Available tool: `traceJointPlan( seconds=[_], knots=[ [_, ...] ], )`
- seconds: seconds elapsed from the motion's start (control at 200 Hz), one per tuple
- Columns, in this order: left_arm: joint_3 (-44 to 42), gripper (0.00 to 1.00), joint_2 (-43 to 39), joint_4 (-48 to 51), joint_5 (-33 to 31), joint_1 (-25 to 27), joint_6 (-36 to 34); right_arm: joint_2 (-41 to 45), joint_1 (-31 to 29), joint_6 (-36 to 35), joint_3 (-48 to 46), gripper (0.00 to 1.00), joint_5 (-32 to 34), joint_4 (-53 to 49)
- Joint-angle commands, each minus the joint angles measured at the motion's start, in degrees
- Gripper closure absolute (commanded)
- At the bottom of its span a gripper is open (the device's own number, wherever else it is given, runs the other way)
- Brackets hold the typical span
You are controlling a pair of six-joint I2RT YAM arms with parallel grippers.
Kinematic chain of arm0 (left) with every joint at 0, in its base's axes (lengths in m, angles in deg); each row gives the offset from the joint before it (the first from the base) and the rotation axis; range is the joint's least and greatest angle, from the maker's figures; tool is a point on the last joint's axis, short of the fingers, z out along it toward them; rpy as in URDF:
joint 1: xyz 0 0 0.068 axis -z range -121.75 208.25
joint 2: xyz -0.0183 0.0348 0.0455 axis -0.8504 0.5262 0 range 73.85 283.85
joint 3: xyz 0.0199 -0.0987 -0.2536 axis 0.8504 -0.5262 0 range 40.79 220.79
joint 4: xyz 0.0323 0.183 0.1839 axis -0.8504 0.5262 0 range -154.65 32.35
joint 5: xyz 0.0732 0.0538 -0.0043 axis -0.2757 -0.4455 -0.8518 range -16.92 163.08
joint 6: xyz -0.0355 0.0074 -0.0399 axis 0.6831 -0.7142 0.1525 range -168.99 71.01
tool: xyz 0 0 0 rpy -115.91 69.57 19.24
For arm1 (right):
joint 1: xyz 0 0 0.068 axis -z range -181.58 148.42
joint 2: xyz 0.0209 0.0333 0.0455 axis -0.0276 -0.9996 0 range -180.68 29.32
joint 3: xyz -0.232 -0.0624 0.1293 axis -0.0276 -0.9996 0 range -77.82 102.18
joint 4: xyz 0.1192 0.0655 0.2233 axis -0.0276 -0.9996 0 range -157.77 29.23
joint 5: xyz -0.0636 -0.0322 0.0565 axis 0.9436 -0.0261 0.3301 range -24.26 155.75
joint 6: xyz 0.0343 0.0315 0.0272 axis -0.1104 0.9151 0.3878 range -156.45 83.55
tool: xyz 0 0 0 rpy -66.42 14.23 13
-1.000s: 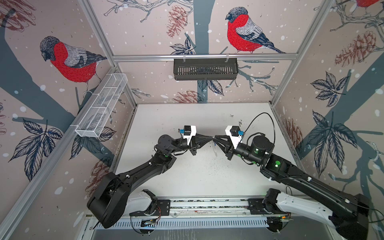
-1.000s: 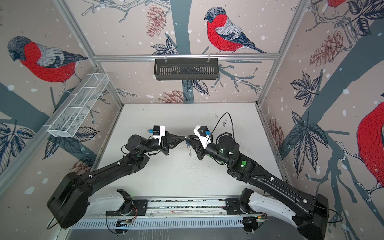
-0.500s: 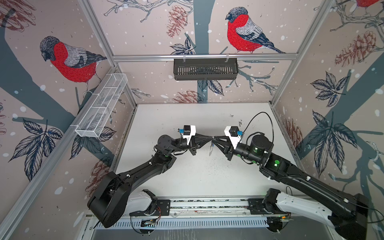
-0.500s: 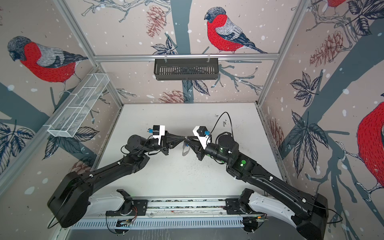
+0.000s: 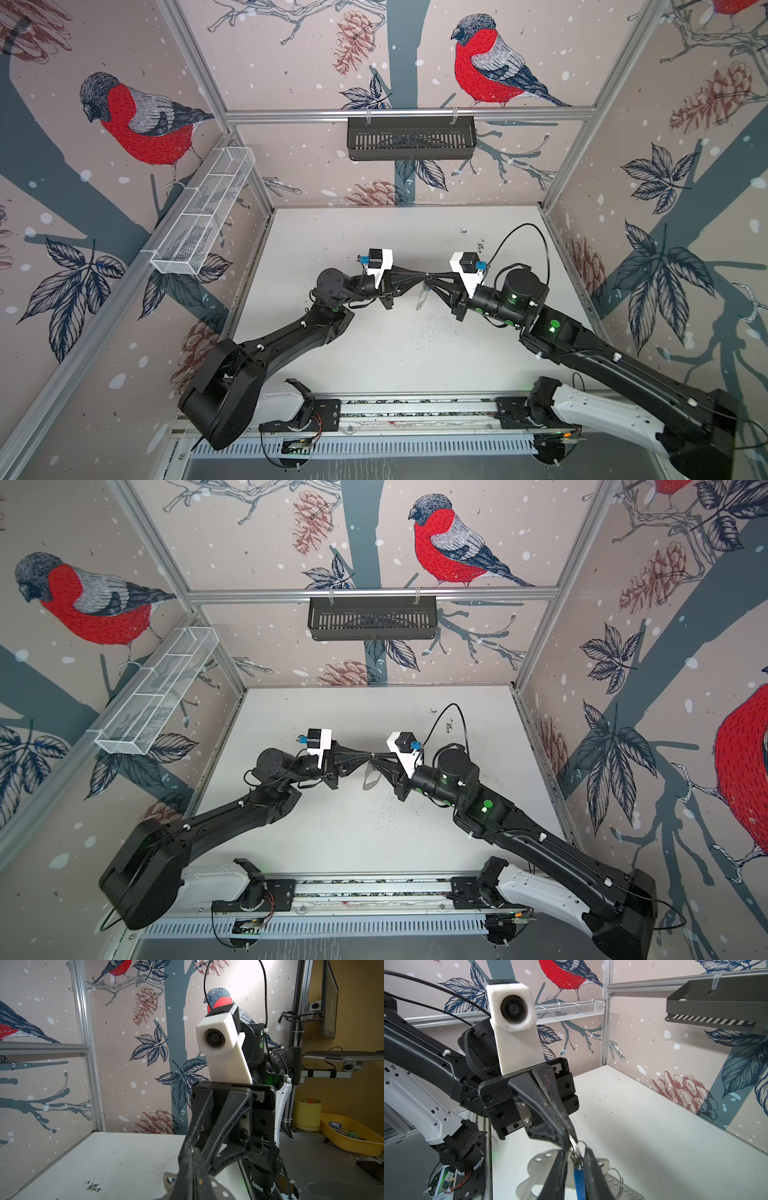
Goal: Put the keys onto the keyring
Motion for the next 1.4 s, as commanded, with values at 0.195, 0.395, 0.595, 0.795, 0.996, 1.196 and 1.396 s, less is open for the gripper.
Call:
traceJointPlan(
  seconds=[0.195, 0.395, 0.595, 0.795, 0.996, 1.196, 1.396],
  knots=[
    [0.64, 1.0, 0.31, -2.32, 2.73, -0.12, 0.36, 0.48, 0.1, 0.12, 0.09, 0.92, -0.46, 2.94],
    [0.64, 1.0, 0.31, -1.82, 2.75, -0.09, 0.23, 0.73, 0.13, 0.12, 0.03, 0.97, -0.07, 2.86],
    [0.74, 1.0, 0.11, -1.11, 2.05, -0.09, -0.22, 0.92, 0.22, -0.14, -0.04, 0.99, 0.1, 2.68],
    [0.63, 0.88, -0.45, 0.04, 0.39, -0.07, -1.09, 0.75, 0.14, -0.49, -0.14, 1.0, 0.24, 2.29],
    [0.67, 0.8, -1.72, 1.67, -1.2, -0.22, -2.32, 0.5, 0.14, -1.17, -0.02, 1.0, 0.39, 1.57],
    [0.83, 0.74, -2.95, 3.52, -2.25, -0.68, -3.2, -0.21, 0.19, -1.87, 0.34, 1.0, 1.31, 0.23],
    [3.62, 0.72, -7.2, 18.52, -5.97, -1.21, -10.11, -2.43, 0.19, -4.66, 3.58, 1.0, 2.89, -4.88]
  ],
)
